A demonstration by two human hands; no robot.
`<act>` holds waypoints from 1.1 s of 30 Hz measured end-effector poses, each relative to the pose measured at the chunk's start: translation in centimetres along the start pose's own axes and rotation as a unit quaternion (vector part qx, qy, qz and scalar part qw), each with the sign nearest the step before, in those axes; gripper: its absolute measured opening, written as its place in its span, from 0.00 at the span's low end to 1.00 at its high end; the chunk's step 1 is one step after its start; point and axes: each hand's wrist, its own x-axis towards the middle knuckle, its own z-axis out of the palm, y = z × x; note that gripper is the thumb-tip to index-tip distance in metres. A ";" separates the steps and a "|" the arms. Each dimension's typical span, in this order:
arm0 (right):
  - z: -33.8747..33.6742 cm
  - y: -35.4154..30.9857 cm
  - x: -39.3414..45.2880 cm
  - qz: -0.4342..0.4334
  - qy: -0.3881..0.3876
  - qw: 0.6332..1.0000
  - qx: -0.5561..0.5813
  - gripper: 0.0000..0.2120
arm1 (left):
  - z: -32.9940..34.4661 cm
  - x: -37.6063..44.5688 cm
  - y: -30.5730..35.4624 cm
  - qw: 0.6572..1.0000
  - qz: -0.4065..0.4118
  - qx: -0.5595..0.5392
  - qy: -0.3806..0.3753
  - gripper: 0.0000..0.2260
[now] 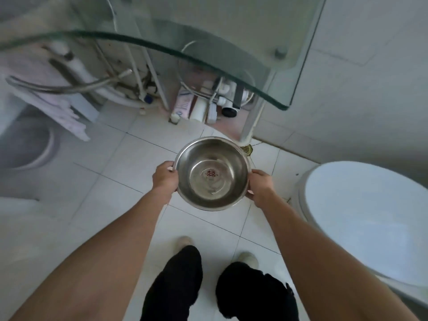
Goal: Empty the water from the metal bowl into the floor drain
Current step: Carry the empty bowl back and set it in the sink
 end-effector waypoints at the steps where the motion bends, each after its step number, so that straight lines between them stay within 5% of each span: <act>1: 0.4 -1.3 -2.2 0.000 -0.013 1.000 0.005 0.09 | -2.2 -1.2 1.1 1.000 -0.002 -0.011 0.011 0.13; 19: 15.8 -21.6 -34.4 -0.109 -0.226 0.961 -0.116 0.11 | -40.0 -17.5 13.0 0.981 0.005 -0.153 0.118 0.11; 33: 27.7 -32.5 -36.2 -0.158 -0.196 0.964 -0.081 0.07 | -50.6 -9.4 22.0 0.972 0.043 -0.182 0.140 0.18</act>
